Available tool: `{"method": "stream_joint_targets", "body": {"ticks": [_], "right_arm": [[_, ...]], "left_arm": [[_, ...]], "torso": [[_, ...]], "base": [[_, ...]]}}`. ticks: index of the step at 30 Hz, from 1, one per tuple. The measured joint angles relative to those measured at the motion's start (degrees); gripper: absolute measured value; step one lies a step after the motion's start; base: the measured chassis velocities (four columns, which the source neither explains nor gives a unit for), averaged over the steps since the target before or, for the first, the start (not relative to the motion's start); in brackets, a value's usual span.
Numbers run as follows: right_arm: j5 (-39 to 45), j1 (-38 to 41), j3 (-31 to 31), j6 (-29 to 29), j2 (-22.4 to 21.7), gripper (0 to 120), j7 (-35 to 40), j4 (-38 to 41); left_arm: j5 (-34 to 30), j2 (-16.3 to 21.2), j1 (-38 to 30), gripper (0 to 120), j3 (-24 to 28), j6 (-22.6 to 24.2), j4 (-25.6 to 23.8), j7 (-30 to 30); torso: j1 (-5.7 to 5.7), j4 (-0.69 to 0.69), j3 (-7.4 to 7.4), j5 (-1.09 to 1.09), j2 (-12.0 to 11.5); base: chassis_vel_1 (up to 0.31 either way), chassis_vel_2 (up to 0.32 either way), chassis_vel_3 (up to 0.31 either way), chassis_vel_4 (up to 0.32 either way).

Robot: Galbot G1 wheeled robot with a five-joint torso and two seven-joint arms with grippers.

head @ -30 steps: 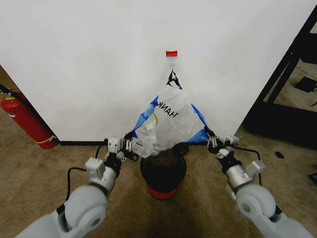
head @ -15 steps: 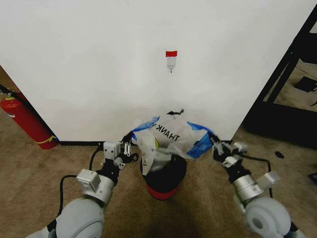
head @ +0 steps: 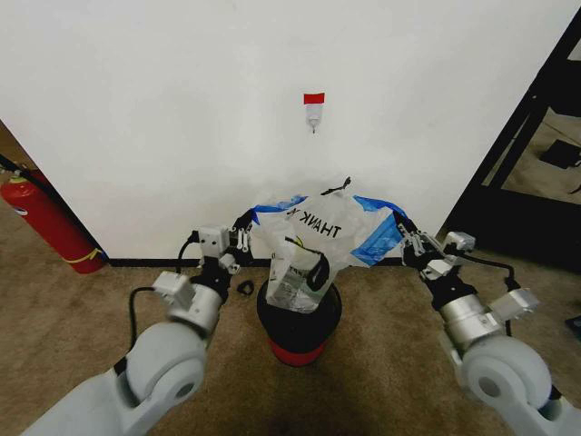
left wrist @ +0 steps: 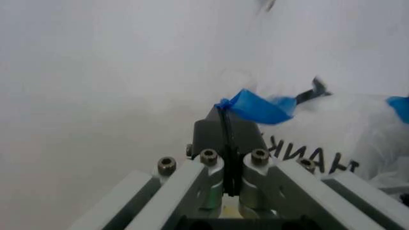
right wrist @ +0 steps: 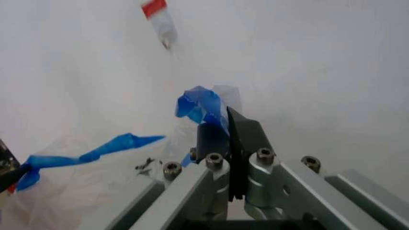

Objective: Pick up the garbage bag from the wall and place it over the trash bin.

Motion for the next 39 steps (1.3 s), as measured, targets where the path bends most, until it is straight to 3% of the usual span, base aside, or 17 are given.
{"method": "stream_joint_targets", "body": {"ticks": [5, 12, 23, 34, 39], "right_arm": [[-1.7, -0.5, -1.6, -0.2, 1.3, 0, 0.0, -1.6], [-2.3, -2.6, -2.0, -1.2, 1.2, 0, 0.6, -1.0], [-8.2, -5.2, -5.5, -1.9, 6.7, 0, 0.8, -4.1], [-9.7, -2.4, -8.5, -1.7, 9.3, 0, 1.5, -8.4], [-10.5, -2.0, -9.9, -2.2, 10.1, 0, 2.2, -10.2]], "left_arm": [[2.3, -1.9, 5.7, 0, 0.0, -1.1, 3.1, -0.6], [5.7, -2.4, 11.3, 0, 0.2, -1.6, 3.2, -0.9], [9.7, -2.1, 16.9, 0, -0.4, -3.4, 4.2, -1.0], [11.2, -7.7, 11.5, 0, 3.8, -4.2, 12.3, -1.9], [11.2, -7.4, 10.9, 0, 5.0, -3.3, 14.1, -3.1]], "torso": [[0.0, 0.01, 0.0, -0.01, 0.0], [0.0, 0.01, -0.01, -0.02, 0.0], [-0.01, 0.01, -0.01, -0.01, 0.0], [-0.01, 0.0, -0.01, -0.01, 0.0], [0.0, 0.0, -0.01, -0.01, 0.0]], "base": [[0.0, 0.0, 0.0, 0.0], [0.0, 0.0, 0.0, 0.0], [0.0, 0.0, 0.0, 0.0], [0.0, 0.0, 0.0, 0.0], [0.0, 0.0, 0.0, 0.0]]}}
